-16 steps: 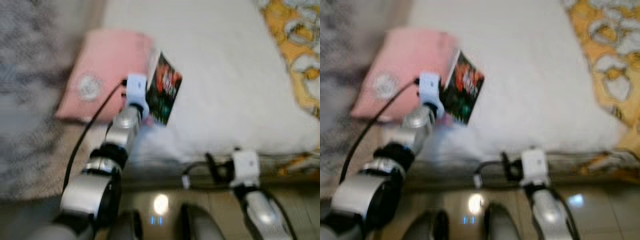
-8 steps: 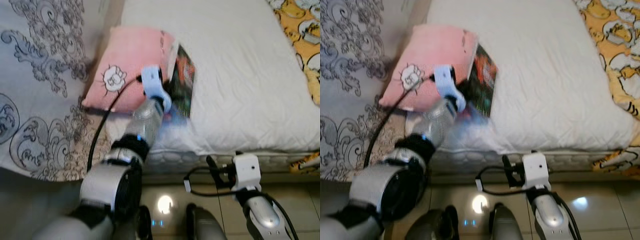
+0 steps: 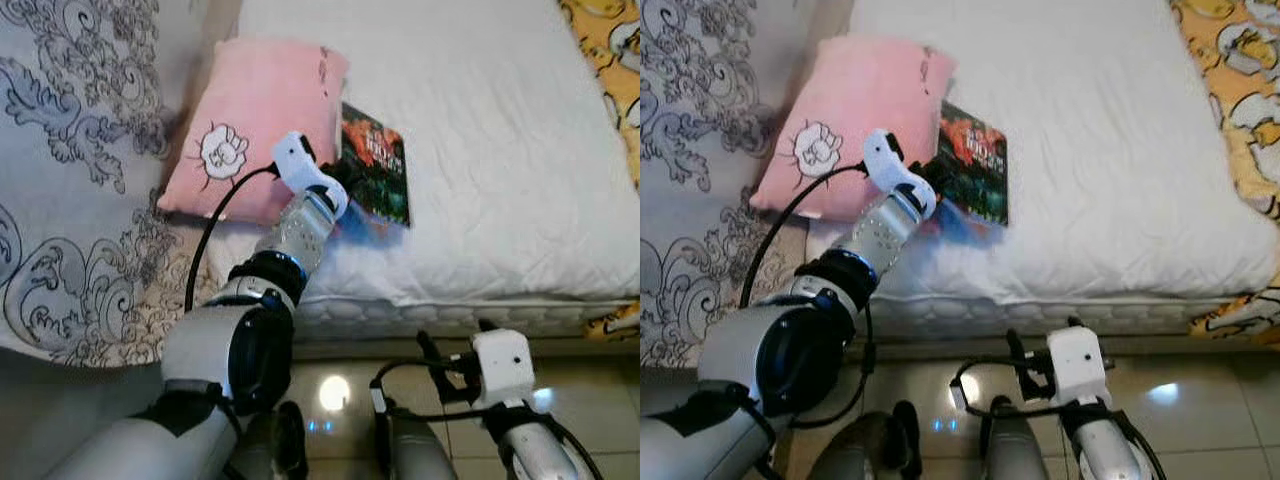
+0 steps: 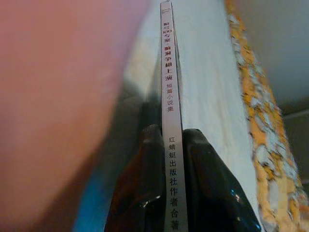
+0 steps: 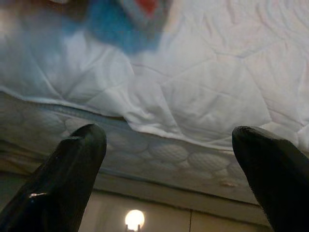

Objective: Clean up the room

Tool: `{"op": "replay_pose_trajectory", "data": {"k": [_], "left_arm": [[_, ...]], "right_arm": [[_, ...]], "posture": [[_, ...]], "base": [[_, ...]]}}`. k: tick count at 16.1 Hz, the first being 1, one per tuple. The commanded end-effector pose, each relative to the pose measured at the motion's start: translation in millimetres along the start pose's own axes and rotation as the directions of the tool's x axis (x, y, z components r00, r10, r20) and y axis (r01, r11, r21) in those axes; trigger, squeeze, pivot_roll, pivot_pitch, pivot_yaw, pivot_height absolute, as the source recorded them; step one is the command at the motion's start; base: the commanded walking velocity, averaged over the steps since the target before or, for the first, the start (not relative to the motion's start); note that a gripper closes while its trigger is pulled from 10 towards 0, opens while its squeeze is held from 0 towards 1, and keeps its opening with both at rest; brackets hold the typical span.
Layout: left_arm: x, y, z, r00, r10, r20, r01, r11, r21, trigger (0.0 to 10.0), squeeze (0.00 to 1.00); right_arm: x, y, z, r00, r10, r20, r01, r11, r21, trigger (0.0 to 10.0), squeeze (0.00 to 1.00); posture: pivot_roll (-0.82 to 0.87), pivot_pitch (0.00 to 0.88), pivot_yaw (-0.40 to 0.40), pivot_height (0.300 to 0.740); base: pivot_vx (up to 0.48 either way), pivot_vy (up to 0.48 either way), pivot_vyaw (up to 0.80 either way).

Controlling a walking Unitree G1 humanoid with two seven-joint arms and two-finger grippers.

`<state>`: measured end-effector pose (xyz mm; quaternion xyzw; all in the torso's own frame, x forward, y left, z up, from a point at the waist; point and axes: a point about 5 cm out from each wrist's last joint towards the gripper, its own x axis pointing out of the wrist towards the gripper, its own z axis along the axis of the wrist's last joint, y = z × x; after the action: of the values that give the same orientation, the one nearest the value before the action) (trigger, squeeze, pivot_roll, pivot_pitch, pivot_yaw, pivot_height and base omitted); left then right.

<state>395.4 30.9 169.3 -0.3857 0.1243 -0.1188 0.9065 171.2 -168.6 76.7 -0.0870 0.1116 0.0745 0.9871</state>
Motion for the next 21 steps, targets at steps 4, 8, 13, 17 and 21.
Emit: {"op": "replay_pose_trajectory", "data": {"k": [4, 8, 13, 17, 21], "left_arm": [[-9.4, 25.6, -37, 0.987, 0.149, -0.065, -0.152, 0.987, -0.059, 10.0, 0.00], [-3.2, -10.6, -37, 0.998, 0.022, -0.054, -0.019, 0.999, 0.039, 10.0, 1.00], [0.4, -25.0, -17, 0.999, -0.024, 0.041, 0.014, 0.974, 0.228, 10.0, 1.00], [1.7, -33.6, -8, 0.996, -0.058, 0.073, 0.029, 0.937, 0.349, 10.0, 1.00], [-1.5, -31.2, -32, 0.999, -0.041, 0.007, 0.039, 0.970, 0.240, 10.0, 1.00]], "right_arm": [[-17.1, 0.5, -5, 0.999, -0.001, -0.053, 0.000, 1.000, -0.016, 10.0, 0.00], [-14.6, 4.9, -3, 0.999, 0.008, -0.048, -0.009, 1.000, -0.019, 10.0, 0.00], [-14.0, 3.7, -3, 0.999, -0.002, -0.048, 0.001, 1.000, -0.025, 10.0, 0.00], [-9.0, 5.5, -3, 0.999, 0.010, -0.047, -0.011, 1.000, -0.025, 10.0, 0.00], [-1.6, 1.4, -3, 0.999, 0.018, -0.043, -0.019, 0.999, -0.032, 10.0, 0.00]], "posture": [[-0.41, 0.356, 0.049, 0.740], [-0.40, 0.347, 0.054, 0.740], [-0.40, 0.339, 0.058, 0.740], [-0.38, 0.328, 0.053, 0.740], [-0.36, 0.318, 0.044, 0.740]], "base": [[0.000, 0.000, 0.00], [0.000, 0.000, 0.00], [0.000, 0.000, 0.00], [0.000, 0.000, 0.00], [0.000, 0.000, 0.00]]}}
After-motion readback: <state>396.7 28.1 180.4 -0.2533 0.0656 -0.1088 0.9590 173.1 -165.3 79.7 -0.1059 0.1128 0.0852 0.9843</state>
